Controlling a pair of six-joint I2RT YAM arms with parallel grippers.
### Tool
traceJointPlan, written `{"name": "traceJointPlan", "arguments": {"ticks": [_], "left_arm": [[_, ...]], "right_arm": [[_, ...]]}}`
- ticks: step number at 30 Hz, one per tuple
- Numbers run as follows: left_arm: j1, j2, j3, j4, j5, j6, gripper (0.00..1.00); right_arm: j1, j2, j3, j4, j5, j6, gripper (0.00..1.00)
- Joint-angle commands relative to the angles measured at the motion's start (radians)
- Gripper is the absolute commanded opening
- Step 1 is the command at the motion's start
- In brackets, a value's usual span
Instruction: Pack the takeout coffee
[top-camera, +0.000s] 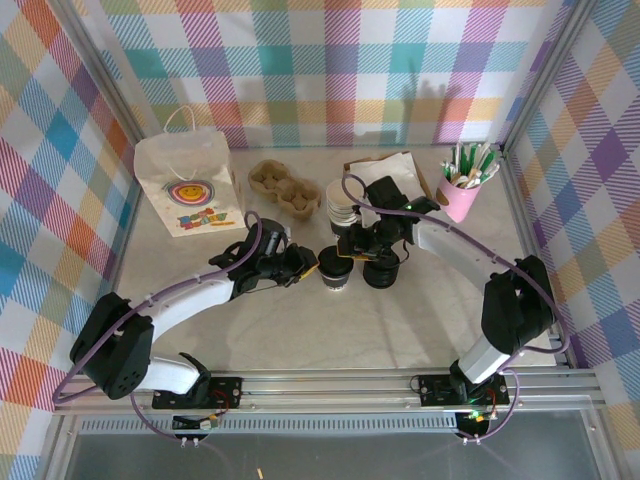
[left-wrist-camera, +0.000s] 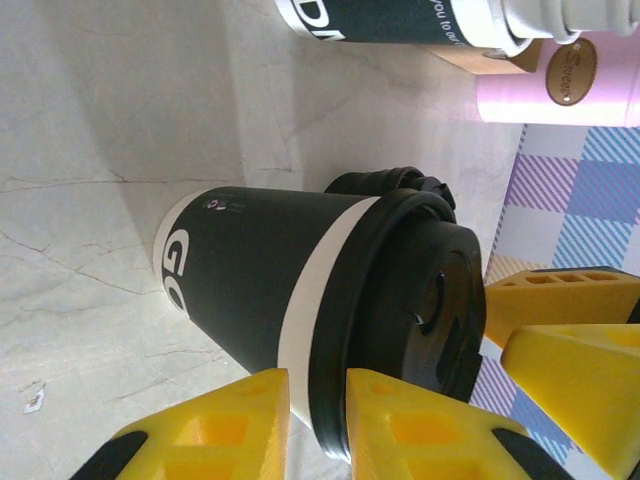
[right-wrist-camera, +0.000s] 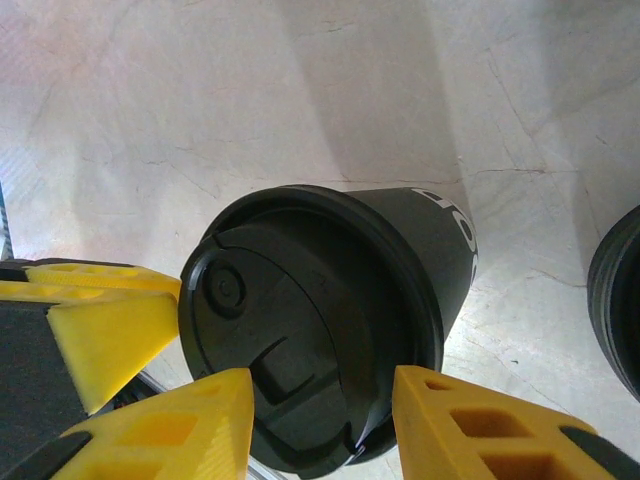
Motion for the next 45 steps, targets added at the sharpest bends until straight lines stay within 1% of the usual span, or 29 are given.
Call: {"name": "traceJointPlan", "arguments": {"ticks": [1, 12, 18, 22, 25, 29, 36, 45], "left_arm": [[-0.01, 0.014, -0.022, 0.022, 0.025, -0.008, 0.22], [-0.014, 0.029, -0.044, 0.019, 0.026, -0.007, 0.21], [-0.014, -0.03, -0.045, 0.009, -0.013, 0.002, 0.22], [-0.014, -0.069, -0.037, 0.009, -0.038, 0.002, 0.24], [-0.013, -0.06, -0.021, 0.018, -0.021, 0.011, 0.25], [-0.013, -0.012, -0.011, 0.03, 0.013, 0.013, 0.26], [-0.015, 0.039, -0.027, 0.117, 0.053, -0.022, 0.25], [-0.015, 0.044, -0.067, 0.136, 0.048, -0.033, 0.25]], "right_arm": [[0.0, 0.022, -0.012, 0.006, -0.028, 0.011, 0.41], [-0.001, 0.051, -0.042, -0.002, -0.036, 0.022, 0.4], [-0.001, 0.05, -0.045, -0.009, -0.026, 0.026, 0.41], [-0.001, 0.054, -0.04, -0.019, -0.02, 0.026, 0.42], [0.0, 0.052, -0.041, -0.021, -0.018, 0.027, 0.42], [-0.001, 0.057, -0.033, -0.025, -0.019, 0.027, 0.43], [0.0, 0.066, -0.025, -0.037, -0.024, 0.028, 0.43], [-0.001, 0.07, -0.029, -0.045, -0.028, 0.028, 0.43]]}}
